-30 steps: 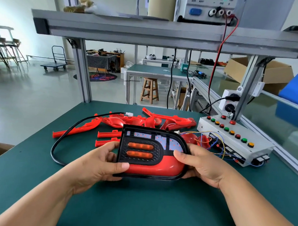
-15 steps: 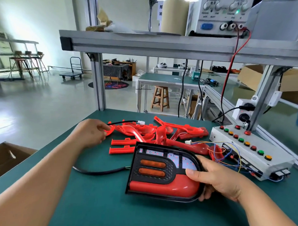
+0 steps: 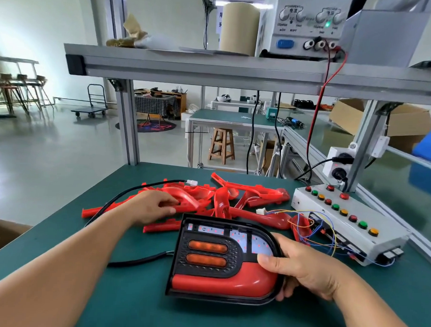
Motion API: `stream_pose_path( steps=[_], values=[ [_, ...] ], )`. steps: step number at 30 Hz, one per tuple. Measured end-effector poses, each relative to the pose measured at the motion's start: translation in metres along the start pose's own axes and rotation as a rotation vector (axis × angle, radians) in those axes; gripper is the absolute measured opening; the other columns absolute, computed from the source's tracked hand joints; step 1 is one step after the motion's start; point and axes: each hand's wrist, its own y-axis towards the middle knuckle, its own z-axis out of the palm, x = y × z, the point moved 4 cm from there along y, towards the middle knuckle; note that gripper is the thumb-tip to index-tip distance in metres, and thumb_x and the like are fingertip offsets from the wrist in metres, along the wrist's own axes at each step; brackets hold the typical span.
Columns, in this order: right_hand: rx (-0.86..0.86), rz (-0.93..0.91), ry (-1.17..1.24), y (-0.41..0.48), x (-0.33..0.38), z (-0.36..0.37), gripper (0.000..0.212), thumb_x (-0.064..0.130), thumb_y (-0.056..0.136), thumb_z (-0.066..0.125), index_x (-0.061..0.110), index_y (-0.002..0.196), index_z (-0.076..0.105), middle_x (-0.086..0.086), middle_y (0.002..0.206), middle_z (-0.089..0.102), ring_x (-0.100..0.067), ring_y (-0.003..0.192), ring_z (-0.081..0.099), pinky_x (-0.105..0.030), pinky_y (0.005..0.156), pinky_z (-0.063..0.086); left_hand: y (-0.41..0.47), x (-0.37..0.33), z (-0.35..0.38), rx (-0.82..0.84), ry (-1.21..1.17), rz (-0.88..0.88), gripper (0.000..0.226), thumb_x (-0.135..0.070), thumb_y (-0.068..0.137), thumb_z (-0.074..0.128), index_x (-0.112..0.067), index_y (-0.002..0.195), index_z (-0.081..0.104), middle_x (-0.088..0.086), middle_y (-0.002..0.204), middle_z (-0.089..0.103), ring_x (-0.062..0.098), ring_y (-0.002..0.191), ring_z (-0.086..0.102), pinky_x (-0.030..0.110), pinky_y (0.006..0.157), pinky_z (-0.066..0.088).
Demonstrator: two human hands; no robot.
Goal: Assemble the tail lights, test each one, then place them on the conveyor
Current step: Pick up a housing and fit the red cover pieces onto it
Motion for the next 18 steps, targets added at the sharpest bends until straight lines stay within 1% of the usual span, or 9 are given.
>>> stream_pose_path(
  steps=[3,4,6,8,9,11,13,15,18],
  values=[
    [0.001,0.005,0.014,0.0,0.0,-0.001,0.062,0.046,0.072,0.067,0.025,0.126,0.045,-0.001,0.082,0.074,-0.02,0.055,0.064,-0.022,0.047,0.048,-0.005,-0.001,-0.013,-0.056,-0.148,0.042,0.013,-0.031,0.1,0.048,-0.03,0.102,0.061,-0.013,0.085,0.07,0.001,0.076,0.059,0.023,0.078,0.046],
    [0.001,0.007,0.018,0.0,0.0,0.0,0.063,0.046,0.072,0.067,0.025,0.127,0.045,-0.002,0.082,0.074,-0.021,0.055,0.063,-0.022,0.047,0.048,-0.007,-0.002,-0.017,-0.081,-0.208,0.035,0.017,-0.031,0.101,0.046,-0.029,0.092,0.06,-0.013,0.074,0.07,0.004,0.065,0.055,0.023,0.07,0.045],
    [0.002,0.007,0.023,0.0,0.0,0.0,0.063,0.046,0.072,0.067,0.026,0.127,0.045,-0.003,0.082,0.074,-0.021,0.055,0.063,-0.022,0.047,0.048,-0.012,-0.003,-0.023,-0.124,-0.339,-0.003,0.03,-0.034,0.101,0.044,-0.018,0.083,0.061,-0.008,0.065,0.068,0.014,0.057,0.046,0.027,0.06,0.04],
    [-0.003,0.003,0.026,0.0,0.0,0.0,0.062,0.046,0.072,0.067,0.026,0.127,0.045,-0.001,0.081,0.074,-0.021,0.055,0.063,-0.021,0.046,0.048,-0.02,-0.004,-0.028,-0.151,-0.541,-0.048,0.042,-0.04,0.099,0.046,-0.004,0.082,0.06,0.002,0.062,0.057,0.016,0.054,0.038,0.027,0.053,0.032],
    [-0.005,0.0,0.026,0.0,0.0,0.0,0.062,0.046,0.073,0.067,0.025,0.126,0.045,-0.001,0.079,0.074,-0.02,0.055,0.064,-0.021,0.046,0.047,-0.026,-0.006,-0.032,-0.15,-0.659,-0.051,0.045,-0.045,0.095,0.05,-0.002,0.085,0.06,0.002,0.06,0.05,0.013,0.051,0.035,0.024,0.049,0.03],
    [-0.007,-0.009,0.021,-0.001,0.001,0.001,0.061,0.046,0.073,0.067,0.025,0.126,0.046,0.0,0.078,0.074,-0.019,0.054,0.064,-0.02,0.045,0.047,-0.041,-0.015,-0.039,-0.114,-0.815,-0.002,0.036,-0.048,0.082,0.059,-0.014,0.094,0.065,-0.003,0.057,0.045,0.007,0.048,0.032,0.018,0.041,0.027],
    [-0.008,-0.014,0.023,0.0,0.001,0.001,0.061,0.046,0.073,0.067,0.026,0.127,0.046,-0.001,0.08,0.074,-0.019,0.054,0.064,-0.02,0.045,0.048,-0.055,-0.031,-0.046,-0.077,-0.858,0.109,0.022,-0.041,0.077,0.069,-0.029,0.096,0.068,0.0,0.06,0.047,0.008,0.05,0.035,0.014,0.04,0.029],
    [-0.008,-0.015,0.027,0.0,0.0,0.0,0.063,0.046,0.073,0.068,0.025,0.129,0.045,-0.002,0.083,0.074,-0.019,0.054,0.065,-0.02,0.045,0.049,-0.066,-0.051,-0.052,-0.089,-0.804,0.25,0.021,-0.037,0.075,0.076,-0.032,0.094,0.07,-0.002,0.063,0.055,0.007,0.052,0.043,0.012,0.045,0.036],
    [-0.008,-0.018,0.019,0.001,-0.001,0.0,0.064,0.047,0.074,0.068,0.024,0.129,0.045,-0.002,0.084,0.073,-0.019,0.055,0.065,-0.02,0.045,0.048,-0.073,-0.085,-0.052,-0.128,-0.578,0.407,0.023,-0.043,0.072,0.076,-0.039,0.094,0.071,-0.012,0.074,0.067,0.0,0.065,0.057,0.01,0.063,0.044]
  ],
)
